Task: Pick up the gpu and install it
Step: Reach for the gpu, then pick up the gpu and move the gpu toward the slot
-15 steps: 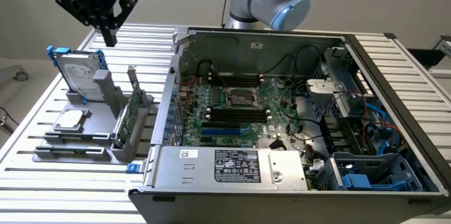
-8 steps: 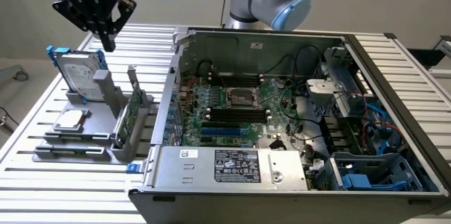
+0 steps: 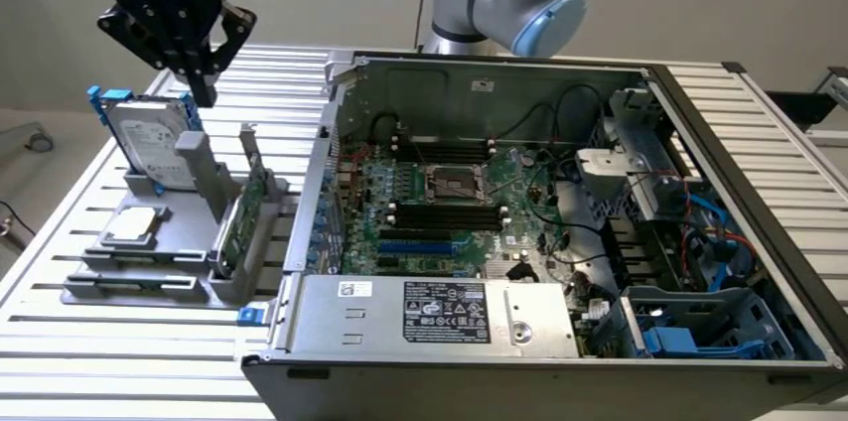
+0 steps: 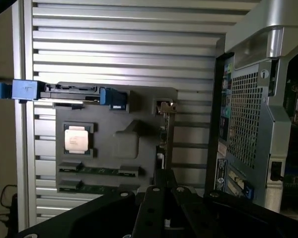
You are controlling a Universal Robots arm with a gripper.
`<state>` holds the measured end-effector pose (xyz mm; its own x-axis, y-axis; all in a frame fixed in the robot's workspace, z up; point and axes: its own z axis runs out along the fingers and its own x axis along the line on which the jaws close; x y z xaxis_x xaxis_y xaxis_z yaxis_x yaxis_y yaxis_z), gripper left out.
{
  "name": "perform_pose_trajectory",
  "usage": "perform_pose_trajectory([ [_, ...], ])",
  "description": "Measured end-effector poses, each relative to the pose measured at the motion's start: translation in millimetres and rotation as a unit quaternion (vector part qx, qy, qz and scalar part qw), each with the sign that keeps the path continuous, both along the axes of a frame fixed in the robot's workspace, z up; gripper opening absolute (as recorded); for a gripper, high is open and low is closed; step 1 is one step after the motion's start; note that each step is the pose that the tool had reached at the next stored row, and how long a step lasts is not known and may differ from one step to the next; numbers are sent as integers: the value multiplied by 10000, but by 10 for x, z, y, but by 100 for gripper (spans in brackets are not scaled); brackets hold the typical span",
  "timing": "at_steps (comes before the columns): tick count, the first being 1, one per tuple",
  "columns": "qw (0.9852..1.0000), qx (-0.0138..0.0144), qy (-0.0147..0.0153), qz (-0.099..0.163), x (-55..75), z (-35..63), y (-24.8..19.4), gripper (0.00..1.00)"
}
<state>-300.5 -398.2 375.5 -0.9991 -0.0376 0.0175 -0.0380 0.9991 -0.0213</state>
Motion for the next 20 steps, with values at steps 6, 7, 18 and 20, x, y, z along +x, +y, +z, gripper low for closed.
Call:
perform_pose_trajectory([
  [6,10000,-19,0,42,6,-35,-112,11],
  [7,10000,-21,0,48,7,-40,-133,11],
  [18,10000,-23,0,66,24,-52,-171,11],
  [20,10000,-23,0,66,24,-52,-171,11],
])
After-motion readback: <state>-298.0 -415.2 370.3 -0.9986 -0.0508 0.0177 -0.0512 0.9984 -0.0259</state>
